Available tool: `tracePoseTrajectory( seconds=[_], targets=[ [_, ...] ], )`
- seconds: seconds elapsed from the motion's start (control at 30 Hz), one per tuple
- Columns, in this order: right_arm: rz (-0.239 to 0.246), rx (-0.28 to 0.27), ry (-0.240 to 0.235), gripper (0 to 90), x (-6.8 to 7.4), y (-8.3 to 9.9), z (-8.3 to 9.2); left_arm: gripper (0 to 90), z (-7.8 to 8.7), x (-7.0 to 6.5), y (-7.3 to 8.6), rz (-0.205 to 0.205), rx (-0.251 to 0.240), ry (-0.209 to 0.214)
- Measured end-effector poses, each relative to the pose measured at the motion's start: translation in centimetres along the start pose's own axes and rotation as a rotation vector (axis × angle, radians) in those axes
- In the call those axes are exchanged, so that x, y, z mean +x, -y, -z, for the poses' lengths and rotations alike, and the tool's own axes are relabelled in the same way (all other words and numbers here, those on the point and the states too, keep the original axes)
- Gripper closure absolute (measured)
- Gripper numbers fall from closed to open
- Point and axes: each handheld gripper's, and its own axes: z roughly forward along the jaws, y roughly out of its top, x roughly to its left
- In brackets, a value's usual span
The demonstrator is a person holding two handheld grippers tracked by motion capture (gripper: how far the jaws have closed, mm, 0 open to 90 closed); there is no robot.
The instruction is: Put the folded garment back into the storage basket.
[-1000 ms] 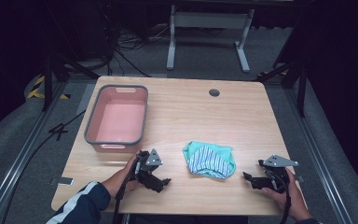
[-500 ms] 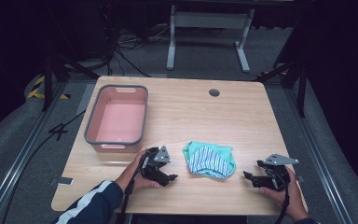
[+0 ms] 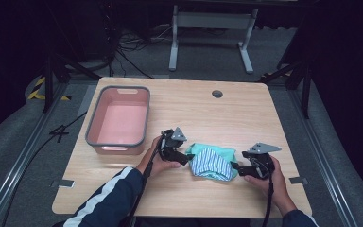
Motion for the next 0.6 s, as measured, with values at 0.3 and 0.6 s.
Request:
tracePoseTrajectory(
  seconds=[0.3,0.6],
  targets=[
    [-0.007,0.048,0.0,33.7,0.1,-0.5,-2.2,21.0,-1.9,0.1,-0.3,-0.003,0.042,-0.019],
    [0.004,0.053,-0.02,51.6,1.0,-0.5,-2.3,42.2,-1.4,-1.2,-0.1,-0.041,0.045,0.0]
  ],
)
